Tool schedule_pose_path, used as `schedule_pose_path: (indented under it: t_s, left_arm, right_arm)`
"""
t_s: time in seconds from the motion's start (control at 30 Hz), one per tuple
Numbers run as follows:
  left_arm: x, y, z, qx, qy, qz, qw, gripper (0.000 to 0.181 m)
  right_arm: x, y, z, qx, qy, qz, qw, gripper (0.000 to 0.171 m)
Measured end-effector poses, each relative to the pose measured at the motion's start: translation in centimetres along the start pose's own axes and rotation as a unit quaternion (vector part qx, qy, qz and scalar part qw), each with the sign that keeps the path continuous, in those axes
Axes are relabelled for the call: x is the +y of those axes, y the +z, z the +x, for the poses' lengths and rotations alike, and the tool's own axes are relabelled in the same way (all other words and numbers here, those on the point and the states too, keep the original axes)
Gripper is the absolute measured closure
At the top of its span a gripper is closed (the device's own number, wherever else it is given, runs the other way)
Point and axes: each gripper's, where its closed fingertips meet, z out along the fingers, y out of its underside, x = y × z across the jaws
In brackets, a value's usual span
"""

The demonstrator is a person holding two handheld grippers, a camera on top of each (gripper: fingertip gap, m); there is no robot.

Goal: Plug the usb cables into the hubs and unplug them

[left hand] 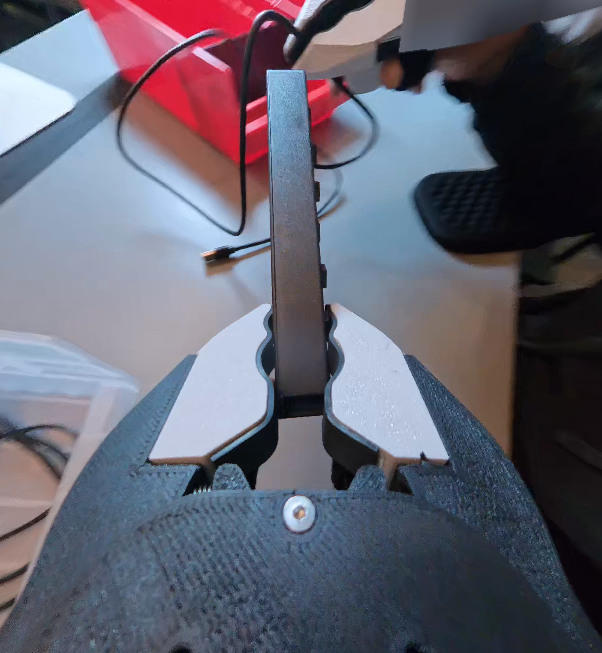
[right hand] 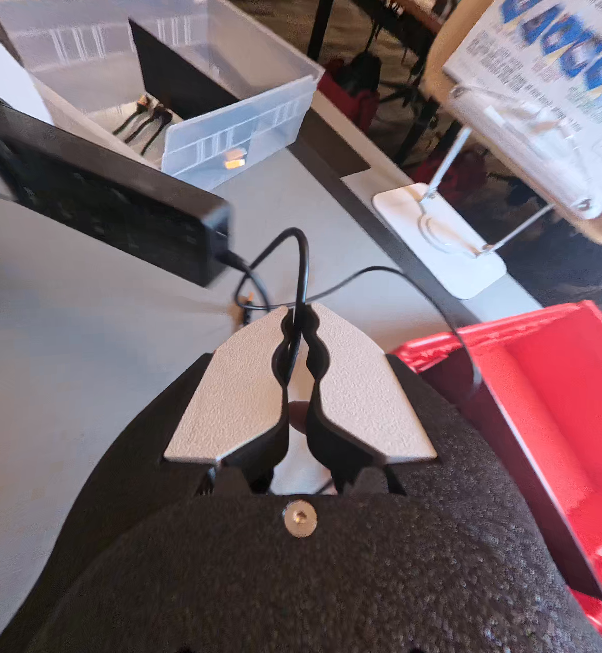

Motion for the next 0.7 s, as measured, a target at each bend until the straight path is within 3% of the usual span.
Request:
schedule_pose_path:
  t_s: [0.03,0.13,0.23,0.37,0.47,0.57,0.7]
  left_arm:
    - [-0.3,-0.9,0.7,0.051,-0.012,0.024,0.998,0.156]
    - [-2.0,-3.9,3.2,0.211,-0.023,0.123,0.969,0.156]
    - [-3.8,-5.6,4.7,0.298,-0.023,0.209,0.931,0.156]
    - [-5.2,-3.5,3.9,0.302,-0.085,0.248,0.916,0.155]
    - [-5.1,-0.9,2.3,0.259,-0.139,0.245,0.924,0.155]
    - [-3.7,1.2,0.9,0.226,-0.180,0.203,0.936,0.155]
    - [-2.7,1.8,0.7,0.240,-0.206,0.176,0.932,0.156]
  right_arm:
    - [0.0,-1.0,0.6,-0.006,-0.003,0.013,1.000,0.166]
    - [0.5,-2.9,2.3,-0.012,0.008,0.046,0.999,0.166]
    - [2.7,-1.8,0.0,-0.059,-0.042,0.011,0.997,0.162]
    - [1.3,0.0,-8.6,-0.181,-0.112,0.063,0.975,0.162]
    - [-0.8,-0.4,-12.2,-0.209,-0.149,0.110,0.960,0.160]
    - [-1.8,-2.0,-12.4,-0.212,-0.155,0.130,0.956,0.156]
    - [-0.8,-2.4,-8.0,-0.136,-0.142,0.107,0.975,0.153]
